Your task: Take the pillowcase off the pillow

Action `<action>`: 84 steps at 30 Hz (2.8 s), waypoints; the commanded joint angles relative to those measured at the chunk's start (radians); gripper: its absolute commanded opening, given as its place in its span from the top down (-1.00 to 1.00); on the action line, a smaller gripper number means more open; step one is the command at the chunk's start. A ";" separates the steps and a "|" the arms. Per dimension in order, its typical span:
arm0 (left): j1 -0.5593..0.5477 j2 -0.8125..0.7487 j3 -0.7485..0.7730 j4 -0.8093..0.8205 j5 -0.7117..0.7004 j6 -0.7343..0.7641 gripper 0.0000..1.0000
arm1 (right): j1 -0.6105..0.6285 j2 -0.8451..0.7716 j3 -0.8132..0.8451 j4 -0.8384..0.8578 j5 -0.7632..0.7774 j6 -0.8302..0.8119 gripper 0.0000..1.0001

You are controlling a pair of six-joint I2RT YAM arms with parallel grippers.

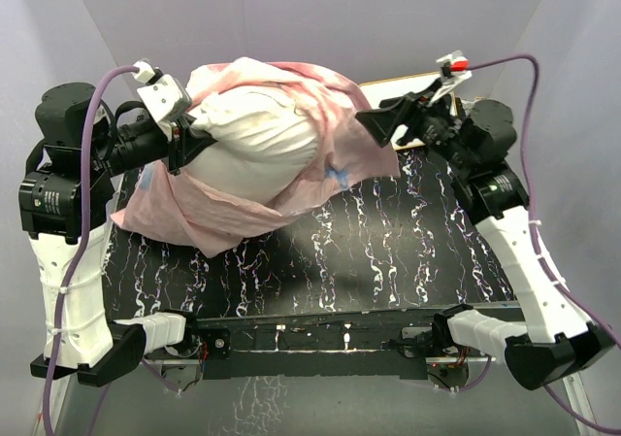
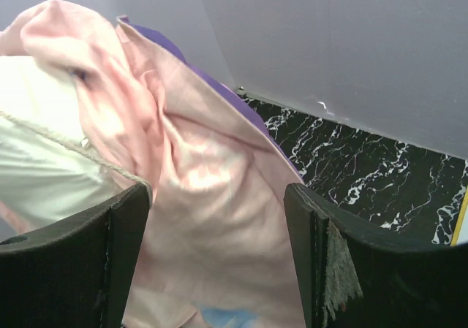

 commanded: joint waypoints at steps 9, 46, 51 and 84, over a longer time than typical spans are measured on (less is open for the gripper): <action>0.025 -0.037 0.080 0.146 -0.034 -0.051 1.00 | -0.043 -0.042 -0.101 -0.003 -0.119 -0.048 -0.73; 0.024 -0.032 0.221 -0.032 0.068 -0.012 1.00 | -0.106 0.275 0.226 0.096 -0.229 -0.170 0.84; 0.024 -0.039 0.216 -0.043 0.073 0.009 1.00 | -0.126 0.280 0.276 0.060 0.027 -0.142 0.84; 0.019 -0.145 0.071 0.077 0.032 0.059 1.00 | -0.132 0.149 0.008 0.095 0.553 -0.083 -0.18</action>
